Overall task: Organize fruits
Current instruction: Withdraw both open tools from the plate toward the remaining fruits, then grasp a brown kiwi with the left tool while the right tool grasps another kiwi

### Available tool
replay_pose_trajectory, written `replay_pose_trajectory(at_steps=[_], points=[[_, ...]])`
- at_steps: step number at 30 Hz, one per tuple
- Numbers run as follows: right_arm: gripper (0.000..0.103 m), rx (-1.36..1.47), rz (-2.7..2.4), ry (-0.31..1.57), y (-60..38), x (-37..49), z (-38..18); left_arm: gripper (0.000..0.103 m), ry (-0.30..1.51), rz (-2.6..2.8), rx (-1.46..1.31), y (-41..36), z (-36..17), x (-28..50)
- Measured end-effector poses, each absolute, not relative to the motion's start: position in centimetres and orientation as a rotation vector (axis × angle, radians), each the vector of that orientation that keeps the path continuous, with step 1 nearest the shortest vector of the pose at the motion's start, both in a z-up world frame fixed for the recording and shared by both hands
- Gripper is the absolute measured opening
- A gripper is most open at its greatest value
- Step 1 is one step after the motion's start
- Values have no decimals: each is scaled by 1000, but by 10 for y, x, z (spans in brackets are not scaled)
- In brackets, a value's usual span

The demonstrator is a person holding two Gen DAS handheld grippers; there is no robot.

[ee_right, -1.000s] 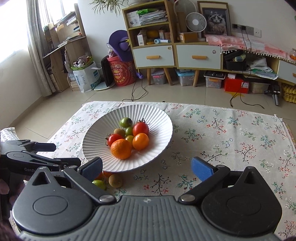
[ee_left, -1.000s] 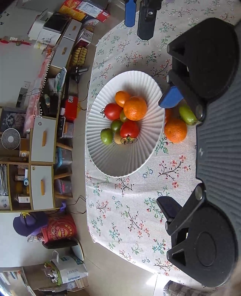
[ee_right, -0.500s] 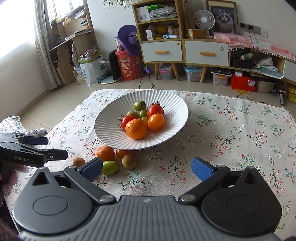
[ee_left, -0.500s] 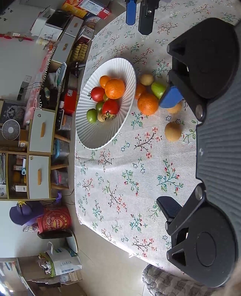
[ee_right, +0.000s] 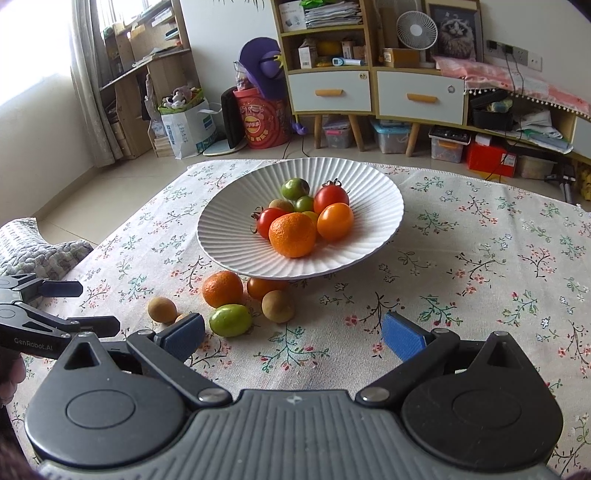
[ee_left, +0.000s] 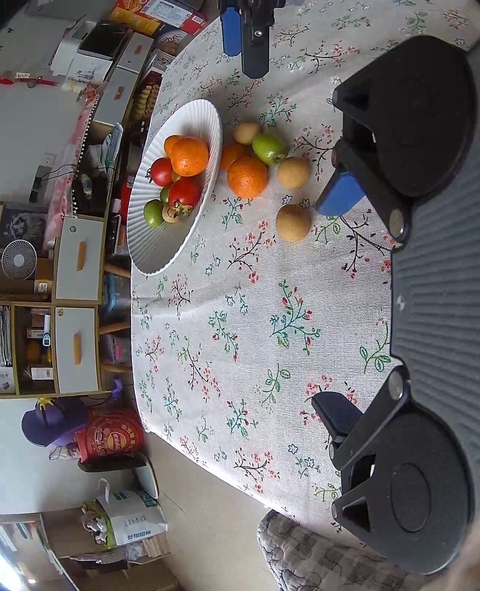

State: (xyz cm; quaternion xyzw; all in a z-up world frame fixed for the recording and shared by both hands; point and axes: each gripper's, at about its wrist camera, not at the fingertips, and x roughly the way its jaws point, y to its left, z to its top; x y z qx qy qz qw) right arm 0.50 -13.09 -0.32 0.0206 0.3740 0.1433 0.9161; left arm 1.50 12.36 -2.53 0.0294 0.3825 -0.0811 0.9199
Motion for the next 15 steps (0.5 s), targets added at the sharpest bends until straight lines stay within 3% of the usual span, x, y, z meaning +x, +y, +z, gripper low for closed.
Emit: replay_pose_trajectory(at_steps=[15], points=[[100, -80, 300, 801, -115, 12, -24, 96, 757, -238, 108, 111, -51, 14]])
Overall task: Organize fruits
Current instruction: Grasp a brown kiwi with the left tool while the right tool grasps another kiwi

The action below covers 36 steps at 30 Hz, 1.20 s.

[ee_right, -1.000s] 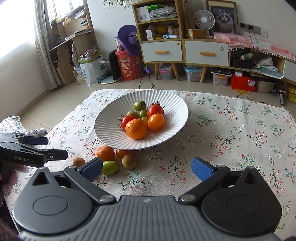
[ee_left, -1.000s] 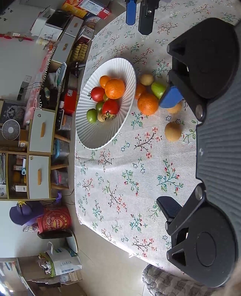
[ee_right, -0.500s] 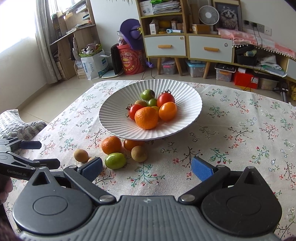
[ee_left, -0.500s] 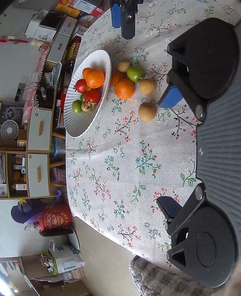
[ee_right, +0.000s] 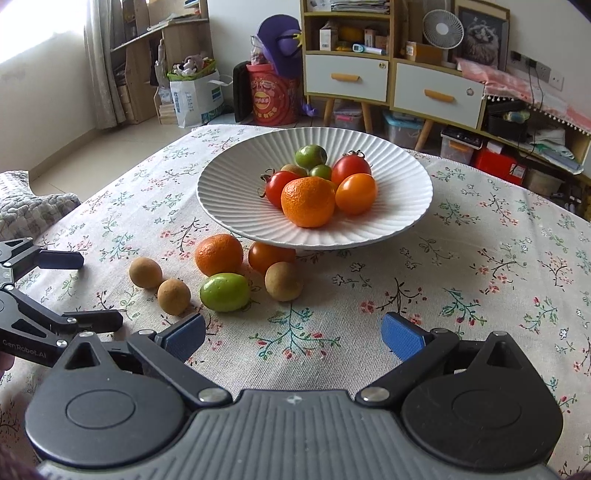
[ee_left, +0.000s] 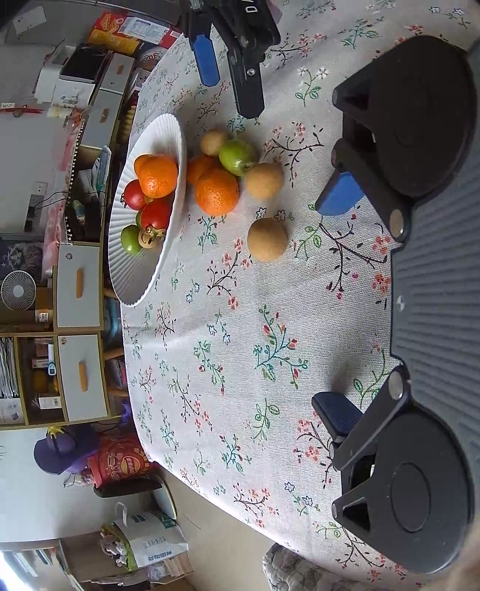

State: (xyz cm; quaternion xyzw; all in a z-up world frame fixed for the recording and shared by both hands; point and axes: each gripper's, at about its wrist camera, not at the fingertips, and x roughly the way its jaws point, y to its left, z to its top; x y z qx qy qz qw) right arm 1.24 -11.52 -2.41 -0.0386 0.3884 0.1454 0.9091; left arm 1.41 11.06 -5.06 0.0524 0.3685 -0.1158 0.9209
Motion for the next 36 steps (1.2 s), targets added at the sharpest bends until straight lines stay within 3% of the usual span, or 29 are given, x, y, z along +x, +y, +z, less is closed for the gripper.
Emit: replay_pose_trajectory(at_steps=[8, 15, 23, 29, 36], points=[[75, -95, 275, 819, -116, 26, -34, 96, 734, -275, 113, 100, -51, 19], [68, -101, 277, 810, -113, 29, -35, 91, 734, -289, 111, 91, -48, 25], [49, -82, 292, 799, -111, 37, -28, 58, 737, -316, 127, 79, -42, 30], [31, -79, 327, 806, -108, 36, -25, 41, 742, -307, 120, 77, -39, 35], [23, -93, 349, 812, -107, 35, -24, 27, 743, -305, 119, 76, -37, 36]])
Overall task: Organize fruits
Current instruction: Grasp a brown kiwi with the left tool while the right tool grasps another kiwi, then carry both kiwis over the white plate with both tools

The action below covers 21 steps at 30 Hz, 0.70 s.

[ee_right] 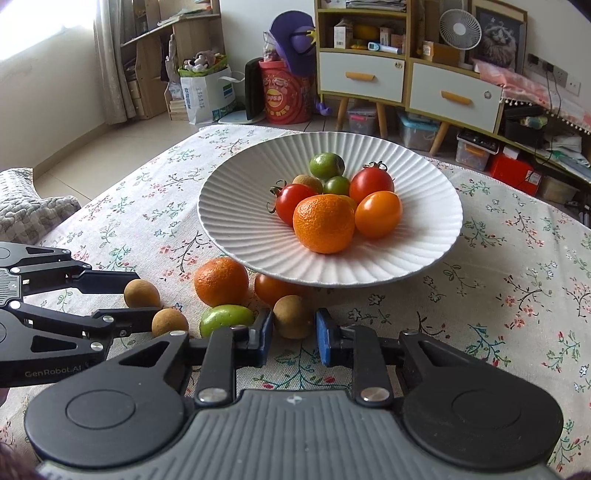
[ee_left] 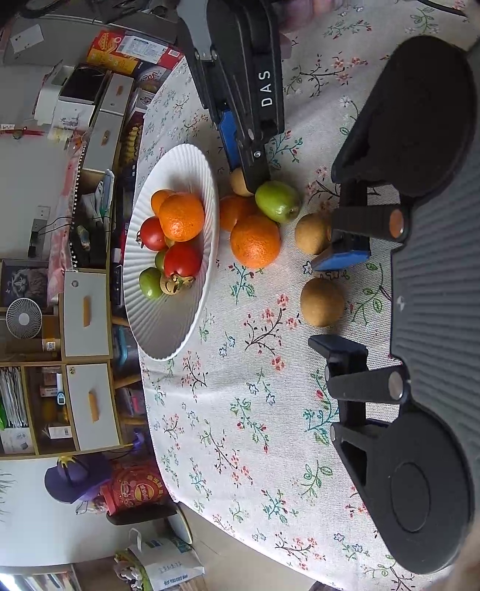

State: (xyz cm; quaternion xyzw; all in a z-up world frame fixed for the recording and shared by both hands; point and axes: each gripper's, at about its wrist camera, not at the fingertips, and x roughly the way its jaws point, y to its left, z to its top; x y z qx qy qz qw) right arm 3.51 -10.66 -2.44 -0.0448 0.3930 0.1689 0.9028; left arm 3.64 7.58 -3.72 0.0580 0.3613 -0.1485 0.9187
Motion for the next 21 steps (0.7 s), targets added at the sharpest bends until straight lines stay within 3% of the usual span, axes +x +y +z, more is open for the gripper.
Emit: replay_pose_trajectory(at_steps=[2, 21], points=[[23, -93, 351, 813, -107, 35, -24, 19, 743, -308, 125, 76, -37, 37], [22, -19, 355, 847, -118, 30, -15, 19, 781, -305, 101, 82, -26, 38]])
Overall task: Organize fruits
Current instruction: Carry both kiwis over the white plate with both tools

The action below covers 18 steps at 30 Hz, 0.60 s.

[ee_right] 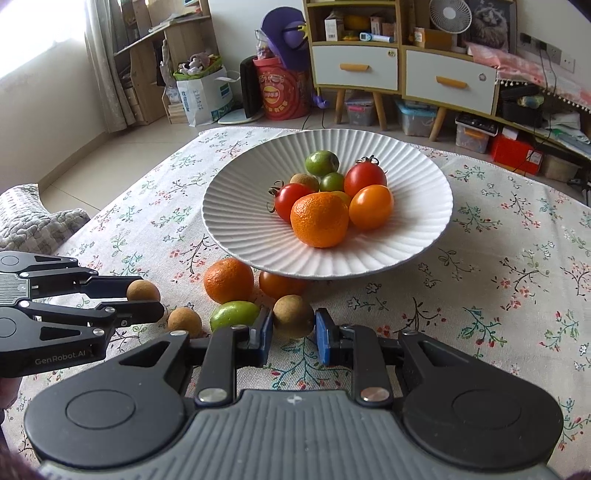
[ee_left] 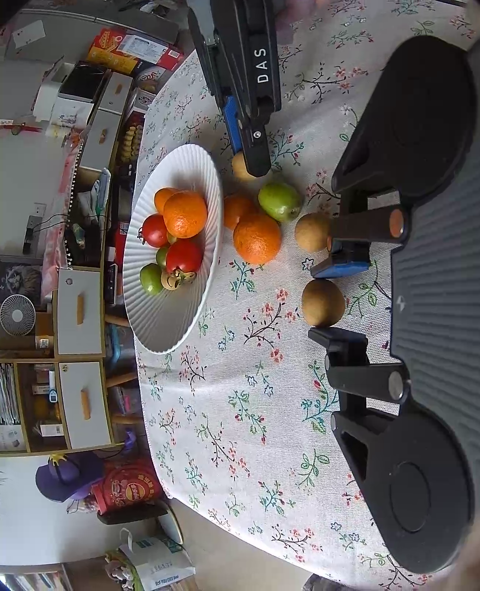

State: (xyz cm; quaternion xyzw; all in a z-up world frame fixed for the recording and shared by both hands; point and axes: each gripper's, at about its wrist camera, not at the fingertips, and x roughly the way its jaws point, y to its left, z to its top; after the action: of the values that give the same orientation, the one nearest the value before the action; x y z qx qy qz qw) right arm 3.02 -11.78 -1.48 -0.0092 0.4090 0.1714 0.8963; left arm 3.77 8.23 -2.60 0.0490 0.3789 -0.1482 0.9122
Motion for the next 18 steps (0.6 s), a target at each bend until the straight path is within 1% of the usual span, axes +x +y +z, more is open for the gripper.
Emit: replay_pose_trajectory(at_steps=[8, 18], points=[[22, -7, 342, 838, -136, 21, -9, 19, 765, -306, 72, 83, -13, 39], [22, 38, 309, 776, -154, 22, 10, 19, 725, -293, 50, 65, 4, 54]])
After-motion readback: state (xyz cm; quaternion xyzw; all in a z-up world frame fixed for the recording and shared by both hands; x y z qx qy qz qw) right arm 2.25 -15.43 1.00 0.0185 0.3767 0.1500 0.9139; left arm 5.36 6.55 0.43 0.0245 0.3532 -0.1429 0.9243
